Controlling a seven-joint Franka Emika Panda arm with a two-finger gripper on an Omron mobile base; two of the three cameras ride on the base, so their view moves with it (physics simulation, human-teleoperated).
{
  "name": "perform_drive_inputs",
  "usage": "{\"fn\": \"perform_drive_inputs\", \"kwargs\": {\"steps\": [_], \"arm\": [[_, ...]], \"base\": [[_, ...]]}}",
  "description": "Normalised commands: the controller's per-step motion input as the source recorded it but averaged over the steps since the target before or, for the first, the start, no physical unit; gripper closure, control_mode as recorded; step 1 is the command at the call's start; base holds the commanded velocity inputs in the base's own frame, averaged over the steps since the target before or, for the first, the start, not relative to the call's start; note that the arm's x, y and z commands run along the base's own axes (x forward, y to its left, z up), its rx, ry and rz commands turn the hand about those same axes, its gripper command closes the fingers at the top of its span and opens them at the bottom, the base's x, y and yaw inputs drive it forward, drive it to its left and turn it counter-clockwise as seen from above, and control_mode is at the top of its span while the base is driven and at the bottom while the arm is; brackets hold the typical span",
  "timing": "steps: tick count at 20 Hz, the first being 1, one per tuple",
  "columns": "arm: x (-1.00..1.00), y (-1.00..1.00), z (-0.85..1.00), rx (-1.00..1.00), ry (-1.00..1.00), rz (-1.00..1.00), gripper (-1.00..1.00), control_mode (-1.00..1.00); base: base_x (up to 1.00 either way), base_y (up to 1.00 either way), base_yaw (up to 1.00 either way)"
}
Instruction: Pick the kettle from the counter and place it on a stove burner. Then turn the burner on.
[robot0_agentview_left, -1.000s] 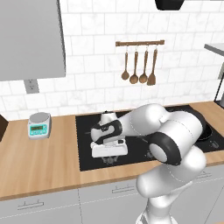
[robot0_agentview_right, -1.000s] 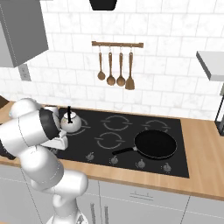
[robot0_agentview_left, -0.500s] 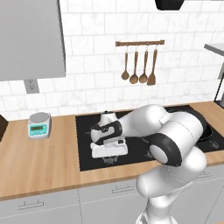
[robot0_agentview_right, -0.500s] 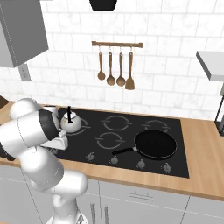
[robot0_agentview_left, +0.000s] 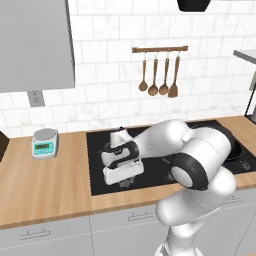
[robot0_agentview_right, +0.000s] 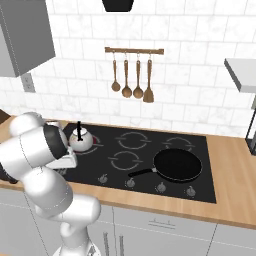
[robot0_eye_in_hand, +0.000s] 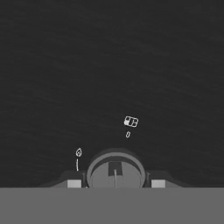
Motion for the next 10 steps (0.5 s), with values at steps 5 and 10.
{"fn": "perform_drive_inputs", "kwargs": {"steps": [5,10], "arm": [[-0.27,0.00,0.00,0.00,-0.05,0.31,1.00,-1.00],[-0.32,-0.03,0.00,0.00,-0.07,0.29,1.00,-1.00]], "base": [[0.00,0.00,0.00],[0.00,0.00,0.00]]}}
